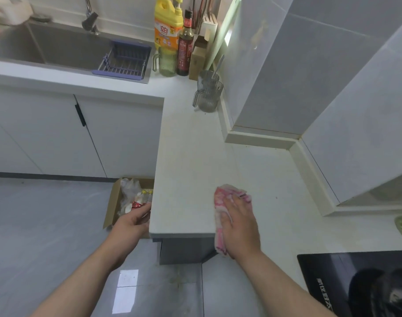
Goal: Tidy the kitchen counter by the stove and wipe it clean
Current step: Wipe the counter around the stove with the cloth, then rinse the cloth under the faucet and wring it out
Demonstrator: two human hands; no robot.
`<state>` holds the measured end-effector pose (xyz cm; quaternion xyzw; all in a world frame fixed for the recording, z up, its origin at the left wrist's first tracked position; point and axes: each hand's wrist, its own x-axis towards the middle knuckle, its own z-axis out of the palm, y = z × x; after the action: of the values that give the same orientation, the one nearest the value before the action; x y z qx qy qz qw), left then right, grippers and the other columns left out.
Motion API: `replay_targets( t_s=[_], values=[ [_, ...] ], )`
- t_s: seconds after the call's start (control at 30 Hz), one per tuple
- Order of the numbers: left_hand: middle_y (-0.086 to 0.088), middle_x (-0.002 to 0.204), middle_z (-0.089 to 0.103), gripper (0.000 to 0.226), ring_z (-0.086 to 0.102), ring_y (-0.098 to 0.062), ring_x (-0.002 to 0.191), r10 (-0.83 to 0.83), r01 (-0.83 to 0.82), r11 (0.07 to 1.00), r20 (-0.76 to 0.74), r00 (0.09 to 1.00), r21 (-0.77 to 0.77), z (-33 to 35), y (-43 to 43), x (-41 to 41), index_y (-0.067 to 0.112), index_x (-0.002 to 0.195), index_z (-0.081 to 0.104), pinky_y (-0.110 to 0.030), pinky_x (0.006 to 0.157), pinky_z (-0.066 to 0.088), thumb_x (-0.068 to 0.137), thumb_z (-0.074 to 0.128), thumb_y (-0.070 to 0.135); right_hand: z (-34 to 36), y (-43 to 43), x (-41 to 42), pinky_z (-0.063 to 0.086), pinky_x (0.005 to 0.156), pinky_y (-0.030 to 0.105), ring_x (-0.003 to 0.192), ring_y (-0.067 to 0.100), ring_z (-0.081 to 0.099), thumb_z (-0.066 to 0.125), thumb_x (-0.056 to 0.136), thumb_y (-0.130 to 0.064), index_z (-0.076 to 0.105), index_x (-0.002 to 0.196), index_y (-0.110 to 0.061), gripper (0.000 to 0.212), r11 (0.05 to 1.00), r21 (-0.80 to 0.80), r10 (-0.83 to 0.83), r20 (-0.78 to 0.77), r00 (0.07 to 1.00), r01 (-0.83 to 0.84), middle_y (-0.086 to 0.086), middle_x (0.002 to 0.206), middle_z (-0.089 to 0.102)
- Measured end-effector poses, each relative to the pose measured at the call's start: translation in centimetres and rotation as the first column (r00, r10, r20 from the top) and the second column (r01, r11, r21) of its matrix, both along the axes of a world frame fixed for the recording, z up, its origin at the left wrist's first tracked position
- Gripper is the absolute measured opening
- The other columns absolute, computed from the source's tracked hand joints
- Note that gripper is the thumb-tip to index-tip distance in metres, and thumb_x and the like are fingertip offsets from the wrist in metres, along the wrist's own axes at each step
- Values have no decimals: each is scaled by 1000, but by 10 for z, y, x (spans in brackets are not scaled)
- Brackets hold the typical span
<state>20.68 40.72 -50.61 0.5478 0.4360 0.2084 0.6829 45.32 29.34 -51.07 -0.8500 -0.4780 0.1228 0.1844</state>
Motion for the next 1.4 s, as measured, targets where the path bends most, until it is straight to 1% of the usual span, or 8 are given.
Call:
replay_targets(
  t_s=[0.2,0.5,0.7,0.77,0.83,0.9,1.0,1.4],
  values=[
    [26,115,66,63,57,16,106,54,-54,998,5,999,-16,1,-4,2,32,128,60,-10,87,47,87,49,-16,2,33,-66,19,119,31,144,16,27,28,96,-40,43,145,-30,53,993,2,121,15,993,-121,-6,155,35],
    [2,110,73,41,66,-17,108,-75,74,997,-56,996,-11,-5,3,-18,20,115,71,-37,95,53,93,49,-7,5,65,-137,18,121,34,141,20,34,13,88,-46,50,141,-21,69,958,52,283,-22,959,-282,2,151,42],
    [-10,108,69,31,61,-22,102,255,-287,935,-169,952,-209,-17,-10,-59,5,113,67,-32,81,50,94,46,-8,21,70,-150,35,105,24,120,14,52,37,101,-21,64,123,-22,35,966,161,246,-335,910,-202,-1,131,61],
    [-12,104,68,28,61,-22,98,310,-350,904,-187,932,-246,-12,-15,-75,2,108,67,-32,80,50,95,44,-6,39,71,-152,48,98,32,105,19,62,39,100,-17,70,101,-25,32,982,153,43,-744,667,108,4,114,69],
    [-12,92,69,31,63,-21,89,295,-333,906,-174,940,-261,1,-20,-87,7,87,72,-30,77,50,94,44,-1,56,68,-156,53,93,47,99,32,67,42,102,-20,70,99,-13,29,936,29,-35,-984,175,351,17,109,70],
    [-15,88,71,28,67,-20,83,260,-284,916,-122,958,-284,20,-22,-96,5,74,72,-28,72,51,89,49,2,78,61,-170,57,83,50,97,39,69,47,102,-28,67,114,-4,34,914,-124,-37,-973,-226,386,26,111,69],
    [-17,105,72,26,70,-24,88,316,-302,859,-36,948,-413,48,-22,-111,3,104,70,-30,66,56,97,51,20,102,50,-195,56,84,49,97,43,68,45,98,-38,66,119,4,51,923,-255,-73,-851,-519,287,29,117,65],
    [-21,120,67,39,68,-34,102,424,-125,788,385,820,-603,176,-4,-183,3,121,62,-45,81,57,96,45,27,217,78,-291,59,56,50,72,47,70,38,90,-22,73,81,15,51,956,-215,-76,-839,-539,200,34,91,69]
  ],
)
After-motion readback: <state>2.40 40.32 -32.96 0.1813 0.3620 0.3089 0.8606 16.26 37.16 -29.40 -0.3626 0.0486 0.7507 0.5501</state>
